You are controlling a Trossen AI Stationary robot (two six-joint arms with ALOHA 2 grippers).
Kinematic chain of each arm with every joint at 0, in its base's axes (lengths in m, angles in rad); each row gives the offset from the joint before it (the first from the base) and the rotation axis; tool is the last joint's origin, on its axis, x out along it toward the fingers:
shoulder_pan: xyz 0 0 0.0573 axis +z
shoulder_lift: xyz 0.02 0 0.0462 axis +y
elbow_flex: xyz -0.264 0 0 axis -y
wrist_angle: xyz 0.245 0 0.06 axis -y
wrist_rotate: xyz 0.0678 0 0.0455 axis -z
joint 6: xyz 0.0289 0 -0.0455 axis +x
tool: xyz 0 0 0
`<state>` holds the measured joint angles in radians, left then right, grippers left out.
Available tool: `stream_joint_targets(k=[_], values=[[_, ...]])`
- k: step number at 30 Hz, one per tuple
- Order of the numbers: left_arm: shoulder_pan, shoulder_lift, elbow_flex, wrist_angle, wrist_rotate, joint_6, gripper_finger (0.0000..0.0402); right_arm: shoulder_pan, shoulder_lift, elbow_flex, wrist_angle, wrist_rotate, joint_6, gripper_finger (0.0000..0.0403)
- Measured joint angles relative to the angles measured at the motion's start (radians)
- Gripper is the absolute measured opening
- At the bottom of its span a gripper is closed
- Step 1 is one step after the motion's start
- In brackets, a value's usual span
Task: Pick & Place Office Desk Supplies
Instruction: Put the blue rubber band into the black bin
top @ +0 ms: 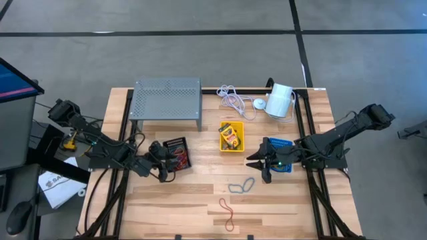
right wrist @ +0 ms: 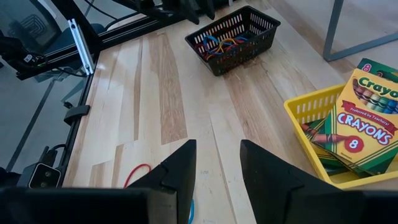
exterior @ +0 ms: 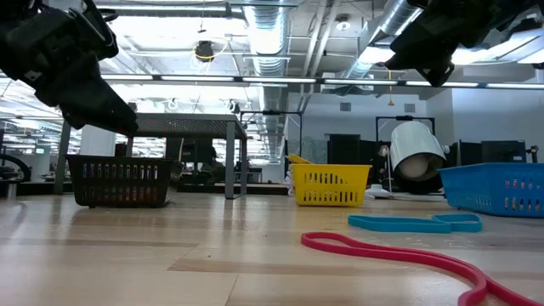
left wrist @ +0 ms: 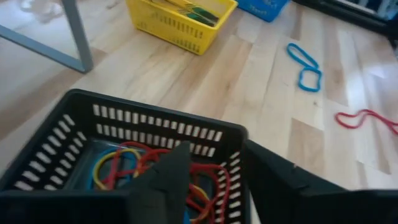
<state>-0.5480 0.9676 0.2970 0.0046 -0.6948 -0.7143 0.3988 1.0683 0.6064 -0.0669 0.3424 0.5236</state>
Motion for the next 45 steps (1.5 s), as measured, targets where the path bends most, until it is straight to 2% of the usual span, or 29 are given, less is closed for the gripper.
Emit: stream_joint_targets(k=[4,9,13,16,20,24,31,35,41,45], values=[[0.000,0.000,0.000,0.015,0.030,0.001,0.0185,0.000,0.000,0.000,0.000,0.000,0.000,0.0120],[0.000,0.000,0.000,0.036,0.039,0.015,0.0215,0.000,0.000,0.000,0.000,0.000,0.000,0.0120],[0.000,0.000,0.000,0.130,0.036,0.083,0.0218,0.000,0.000,0.000,0.000,0.000,0.000,0.0120],[0.000,0.000,0.000,0.293,0.031,0.153,0.0212,0.000,0.000,0.000,0.000,0.000,-0.001,0.0120],[0.000,0.007,0.028,0.465,0.116,0.295,0.0202,0.000,0.000,0.000,0.000,0.000,-0.003,0.0120],[0.000,0.059,0.125,0.455,0.201,0.369,0.0193,0.000,0.000,0.000,0.000,-0.005,-0.016,0.0120],[0.000,0.309,0.359,0.350,0.275,0.508,0.0186,0.000,0.000,0.000,-0.001,-0.208,-0.063,0.0120],[0.022,0.432,0.436,0.348,0.275,0.576,0.0185,0.009,0.012,0.000,-0.013,-0.242,-0.044,0.0120],[0.120,0.501,0.444,0.347,0.268,0.524,0.0185,0.038,0.160,0.000,-0.004,-0.240,0.031,0.0120],[0.176,0.507,0.443,0.349,0.318,0.474,0.0185,0.039,0.305,0.026,-0.037,-0.250,0.124,0.0120]])
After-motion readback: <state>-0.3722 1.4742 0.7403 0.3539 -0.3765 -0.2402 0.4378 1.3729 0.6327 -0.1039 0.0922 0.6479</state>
